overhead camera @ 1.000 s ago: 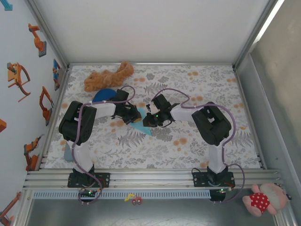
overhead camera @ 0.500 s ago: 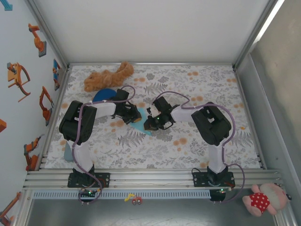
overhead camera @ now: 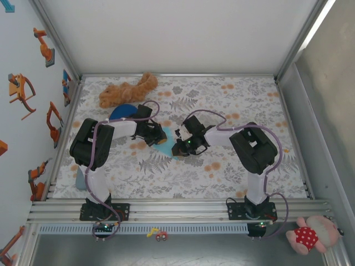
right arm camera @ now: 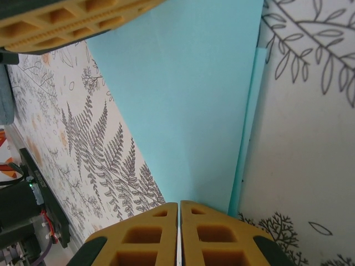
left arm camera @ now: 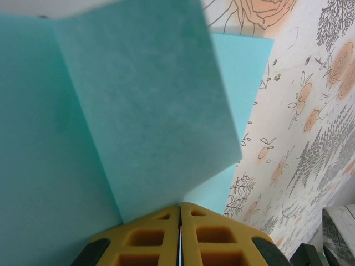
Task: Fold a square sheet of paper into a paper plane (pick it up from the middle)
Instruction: Fourth fold the wing at the center of the table.
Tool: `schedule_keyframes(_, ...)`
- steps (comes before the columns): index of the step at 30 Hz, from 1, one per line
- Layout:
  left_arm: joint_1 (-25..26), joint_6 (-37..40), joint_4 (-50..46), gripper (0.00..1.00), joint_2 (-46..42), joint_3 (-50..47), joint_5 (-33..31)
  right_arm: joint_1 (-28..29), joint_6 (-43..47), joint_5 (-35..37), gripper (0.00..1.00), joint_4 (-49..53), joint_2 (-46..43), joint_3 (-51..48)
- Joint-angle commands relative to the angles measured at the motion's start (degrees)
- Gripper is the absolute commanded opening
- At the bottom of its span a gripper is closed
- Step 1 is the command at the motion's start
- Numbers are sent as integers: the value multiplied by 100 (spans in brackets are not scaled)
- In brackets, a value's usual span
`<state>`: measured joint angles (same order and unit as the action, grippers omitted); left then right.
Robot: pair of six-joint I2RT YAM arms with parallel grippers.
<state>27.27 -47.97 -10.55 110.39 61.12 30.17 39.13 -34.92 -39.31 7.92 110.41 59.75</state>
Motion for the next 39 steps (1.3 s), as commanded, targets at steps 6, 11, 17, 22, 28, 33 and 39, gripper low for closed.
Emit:
schedule_keyframes(6,-11,-24,-510,10,301,-93,-302,17,-60,-187,10,368,-125,-223)
schedule_keyframes(11,-11,-31,-518,10,316,-96,-310,15,-5,-106,10,446,-61,-262)
schedule_keyframes(17,-13,-29,-523,10,322,-100,-302,22,-17,-113,10,470,-39,-249)
schedule_keyframes(22,-11,-21,-530,10,317,-92,-303,15,10,-77,10,582,-451,-262)
schedule_keyframes(28,-17,-24,-536,10,317,-83,-302,15,11,2,10,647,-329,-349)
schedule_keyframes(33,-12,-15,-536,10,325,-75,-284,20,7,68,10,633,-172,-385)
schedule_keyframes(39,-11,-20,-534,10,326,-82,-275,11,-4,64,10,656,-34,-368)
